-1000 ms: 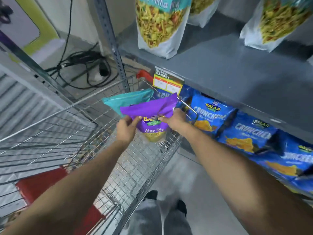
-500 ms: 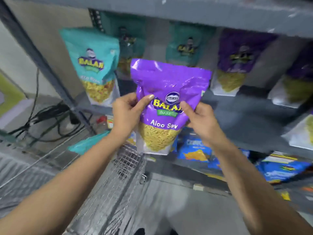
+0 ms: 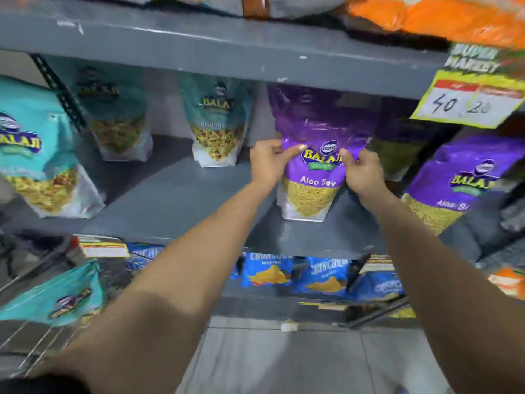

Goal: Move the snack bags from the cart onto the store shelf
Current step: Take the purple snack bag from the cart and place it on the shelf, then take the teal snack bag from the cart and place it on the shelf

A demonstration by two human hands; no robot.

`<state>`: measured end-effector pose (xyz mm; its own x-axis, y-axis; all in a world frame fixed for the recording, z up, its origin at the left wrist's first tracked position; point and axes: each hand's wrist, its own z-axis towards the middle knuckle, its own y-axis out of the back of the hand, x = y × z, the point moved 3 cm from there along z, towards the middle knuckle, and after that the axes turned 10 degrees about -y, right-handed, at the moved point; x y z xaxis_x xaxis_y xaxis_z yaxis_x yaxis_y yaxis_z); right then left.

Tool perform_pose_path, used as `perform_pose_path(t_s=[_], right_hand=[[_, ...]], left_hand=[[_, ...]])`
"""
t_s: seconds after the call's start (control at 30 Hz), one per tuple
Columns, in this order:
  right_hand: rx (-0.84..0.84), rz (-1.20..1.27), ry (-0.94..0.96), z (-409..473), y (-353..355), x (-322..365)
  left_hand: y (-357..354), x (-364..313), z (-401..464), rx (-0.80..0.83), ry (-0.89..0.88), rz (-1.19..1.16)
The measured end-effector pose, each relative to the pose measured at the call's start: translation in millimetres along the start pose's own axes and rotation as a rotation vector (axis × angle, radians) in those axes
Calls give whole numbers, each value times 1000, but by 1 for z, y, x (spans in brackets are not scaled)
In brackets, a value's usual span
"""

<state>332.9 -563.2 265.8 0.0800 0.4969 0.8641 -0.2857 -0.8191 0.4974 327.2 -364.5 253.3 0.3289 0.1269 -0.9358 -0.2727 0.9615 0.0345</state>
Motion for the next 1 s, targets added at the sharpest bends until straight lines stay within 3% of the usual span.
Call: perform_pose_path(t_s=[0.07,0.17,0.23,0.3,0.37,0.43,0.6,0.67,0.77,0.87,1.0], right_hand=[[-88,-23,-3,2,-7,-9],[-275,140,50,-18,-14,-7],[-529,191,201,-56,-16,8],[-605,243,321,-96,-35,22],[-438,241,369,-129,-80,32],[-156,218,392,-164,-146,40],[534,-6,436,-267,-333,33],[766,-189,364,-302,-398,15],[918,-390,177,-337,-471,-12],[990,-492,-30,-342,-522,-42],[1094,-202,-277,-341,-551,-57]], left_hand=[[-6,11,4,-28,57,-41],[8,15,3,-80,47,-23],[38,14,-9,-145,19,-14],[86,21,-32,-221,-27,57],[144,39,-64,-245,-12,159],[212,69,-101,-270,76,233],[364,135,-190,-392,486,498],[408,159,-225,-456,679,425],[470,195,-275,-537,836,361],[511,223,-308,-403,972,378],[520,251,-291,-266,806,242]])
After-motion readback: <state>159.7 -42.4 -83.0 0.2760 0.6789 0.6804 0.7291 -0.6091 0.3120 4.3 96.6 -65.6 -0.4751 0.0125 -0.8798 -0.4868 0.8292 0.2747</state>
